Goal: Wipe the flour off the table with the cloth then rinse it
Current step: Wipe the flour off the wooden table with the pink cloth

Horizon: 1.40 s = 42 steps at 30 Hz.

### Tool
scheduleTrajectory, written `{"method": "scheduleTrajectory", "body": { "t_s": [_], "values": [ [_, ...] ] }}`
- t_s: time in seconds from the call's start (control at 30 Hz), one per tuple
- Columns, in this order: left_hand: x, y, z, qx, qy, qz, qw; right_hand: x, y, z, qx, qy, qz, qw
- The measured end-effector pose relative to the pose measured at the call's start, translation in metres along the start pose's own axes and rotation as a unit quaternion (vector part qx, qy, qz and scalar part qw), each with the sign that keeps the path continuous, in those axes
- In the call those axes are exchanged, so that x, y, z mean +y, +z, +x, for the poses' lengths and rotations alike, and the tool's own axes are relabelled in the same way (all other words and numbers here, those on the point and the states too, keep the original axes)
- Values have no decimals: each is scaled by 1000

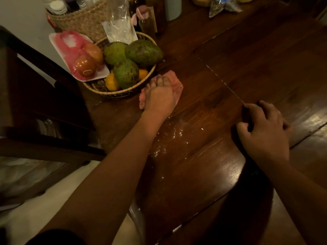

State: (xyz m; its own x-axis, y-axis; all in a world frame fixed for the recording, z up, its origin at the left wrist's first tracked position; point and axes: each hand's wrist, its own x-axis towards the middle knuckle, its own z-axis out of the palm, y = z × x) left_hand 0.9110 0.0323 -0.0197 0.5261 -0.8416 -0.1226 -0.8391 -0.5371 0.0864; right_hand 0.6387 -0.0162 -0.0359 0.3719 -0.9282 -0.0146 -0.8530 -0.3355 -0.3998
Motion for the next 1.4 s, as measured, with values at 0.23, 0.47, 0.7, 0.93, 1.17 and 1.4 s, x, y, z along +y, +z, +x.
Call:
{"method": "scheduleTrajectory", "body": {
  "t_s": [0.23,0.47,0.7,0.93,1.17,1.4],
  "values": [
    [-17,10,-21,47,-2,-60,997,0,1,1,-3,7,16,1000],
    [0,14,3,23,-35,-20,999,-1,0,-1,-2,8,9,1000],
    [-22,22,-20,19,-46,0,999,-1,0,-1,3,5,-6,1000],
    [-57,20,-78,2,-95,-37,995,1,3,1,10,2,-3,1000],
    [-25,19,-14,-36,-95,23,995,5,5,2,6,0,-3,1000],
    [-63,7,-64,-27,-71,-33,997,4,3,0,7,0,6,1000]
  ]
}}
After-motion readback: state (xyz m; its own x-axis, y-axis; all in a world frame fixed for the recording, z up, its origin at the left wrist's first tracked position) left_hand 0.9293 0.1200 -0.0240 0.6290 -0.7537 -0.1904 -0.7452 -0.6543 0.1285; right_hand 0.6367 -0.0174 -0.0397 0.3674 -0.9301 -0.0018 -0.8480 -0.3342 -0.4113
